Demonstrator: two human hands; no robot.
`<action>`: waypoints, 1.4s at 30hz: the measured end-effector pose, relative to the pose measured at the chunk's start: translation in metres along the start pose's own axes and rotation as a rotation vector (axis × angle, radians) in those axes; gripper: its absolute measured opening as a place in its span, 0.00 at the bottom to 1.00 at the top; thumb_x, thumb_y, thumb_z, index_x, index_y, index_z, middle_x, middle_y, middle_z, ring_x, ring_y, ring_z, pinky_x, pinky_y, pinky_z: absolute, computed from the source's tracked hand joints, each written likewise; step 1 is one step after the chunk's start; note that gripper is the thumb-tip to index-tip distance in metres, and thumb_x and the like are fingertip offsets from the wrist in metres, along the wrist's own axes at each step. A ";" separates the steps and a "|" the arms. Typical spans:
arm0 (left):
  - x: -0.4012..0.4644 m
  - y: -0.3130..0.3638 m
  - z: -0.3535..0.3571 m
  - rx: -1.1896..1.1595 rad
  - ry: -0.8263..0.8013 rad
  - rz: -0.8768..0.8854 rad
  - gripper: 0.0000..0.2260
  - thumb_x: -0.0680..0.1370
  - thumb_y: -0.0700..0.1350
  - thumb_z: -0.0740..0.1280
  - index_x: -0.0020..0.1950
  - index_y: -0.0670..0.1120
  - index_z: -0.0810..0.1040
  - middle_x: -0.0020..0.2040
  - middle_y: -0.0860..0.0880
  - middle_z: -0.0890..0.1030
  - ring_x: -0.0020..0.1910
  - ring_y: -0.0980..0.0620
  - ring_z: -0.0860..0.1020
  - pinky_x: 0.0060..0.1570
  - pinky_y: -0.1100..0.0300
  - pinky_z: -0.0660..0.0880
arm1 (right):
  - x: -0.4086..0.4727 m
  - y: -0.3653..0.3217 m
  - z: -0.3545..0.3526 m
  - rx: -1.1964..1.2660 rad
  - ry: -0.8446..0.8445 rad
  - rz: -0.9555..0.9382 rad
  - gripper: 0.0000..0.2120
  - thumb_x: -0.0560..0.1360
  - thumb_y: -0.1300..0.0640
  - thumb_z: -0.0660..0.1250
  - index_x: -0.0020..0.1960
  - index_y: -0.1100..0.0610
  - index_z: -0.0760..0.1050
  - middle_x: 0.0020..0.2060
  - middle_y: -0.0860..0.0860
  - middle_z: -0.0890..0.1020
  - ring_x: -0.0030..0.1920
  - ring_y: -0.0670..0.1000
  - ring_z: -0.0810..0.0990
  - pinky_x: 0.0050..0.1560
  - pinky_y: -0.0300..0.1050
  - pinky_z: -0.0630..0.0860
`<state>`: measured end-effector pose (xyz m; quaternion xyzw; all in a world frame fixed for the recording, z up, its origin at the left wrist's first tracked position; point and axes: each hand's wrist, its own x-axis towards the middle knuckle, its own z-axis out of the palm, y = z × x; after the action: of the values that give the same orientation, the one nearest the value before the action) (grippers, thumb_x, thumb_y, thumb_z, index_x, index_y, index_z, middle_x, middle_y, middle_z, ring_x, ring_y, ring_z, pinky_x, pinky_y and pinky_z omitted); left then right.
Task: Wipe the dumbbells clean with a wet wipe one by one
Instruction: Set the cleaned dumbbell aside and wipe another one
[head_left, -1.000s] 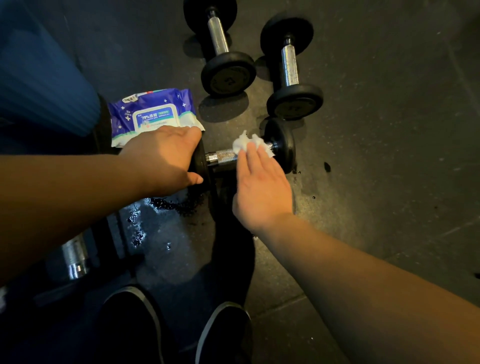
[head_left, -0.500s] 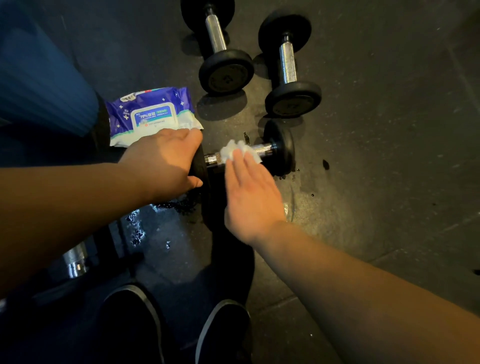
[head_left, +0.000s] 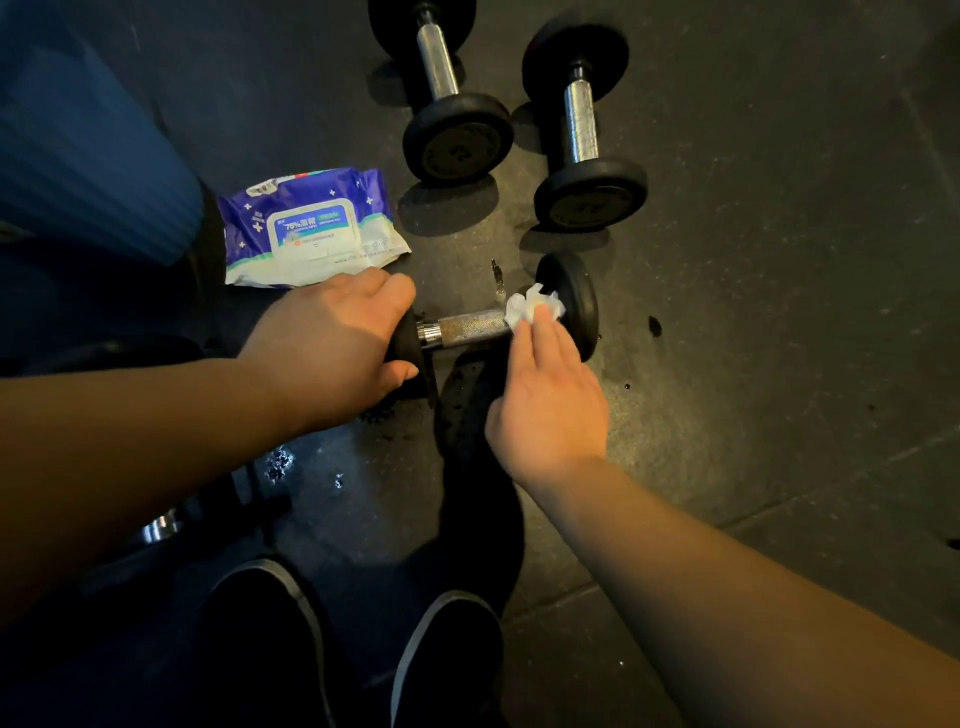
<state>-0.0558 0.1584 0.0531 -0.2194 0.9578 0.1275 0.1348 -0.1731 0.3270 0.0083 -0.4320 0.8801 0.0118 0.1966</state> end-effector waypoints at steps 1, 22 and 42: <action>-0.001 -0.001 0.001 0.005 0.017 0.010 0.24 0.73 0.59 0.72 0.60 0.49 0.68 0.58 0.47 0.75 0.54 0.45 0.75 0.46 0.53 0.70 | 0.000 -0.001 0.001 0.006 -0.001 -0.002 0.39 0.74 0.54 0.63 0.80 0.63 0.52 0.80 0.60 0.52 0.80 0.60 0.50 0.76 0.53 0.62; 0.031 -0.029 -0.010 -0.238 -0.110 -0.180 0.21 0.81 0.53 0.62 0.74 0.51 0.67 0.70 0.45 0.74 0.66 0.40 0.72 0.63 0.48 0.70 | 0.031 -0.021 -0.006 0.059 0.035 -0.006 0.42 0.72 0.51 0.66 0.80 0.63 0.51 0.80 0.59 0.51 0.81 0.57 0.48 0.78 0.52 0.57; -0.012 0.001 0.005 -0.263 0.026 -0.099 0.19 0.70 0.53 0.76 0.56 0.51 0.75 0.55 0.52 0.76 0.52 0.49 0.75 0.51 0.53 0.72 | -0.011 -0.008 0.002 -0.065 -0.009 -0.088 0.39 0.69 0.52 0.62 0.78 0.63 0.59 0.78 0.61 0.60 0.80 0.60 0.55 0.78 0.54 0.58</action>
<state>-0.0446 0.1656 0.0525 -0.2837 0.9226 0.2420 0.0985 -0.1603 0.3313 0.0117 -0.4765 0.8584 0.0338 0.1867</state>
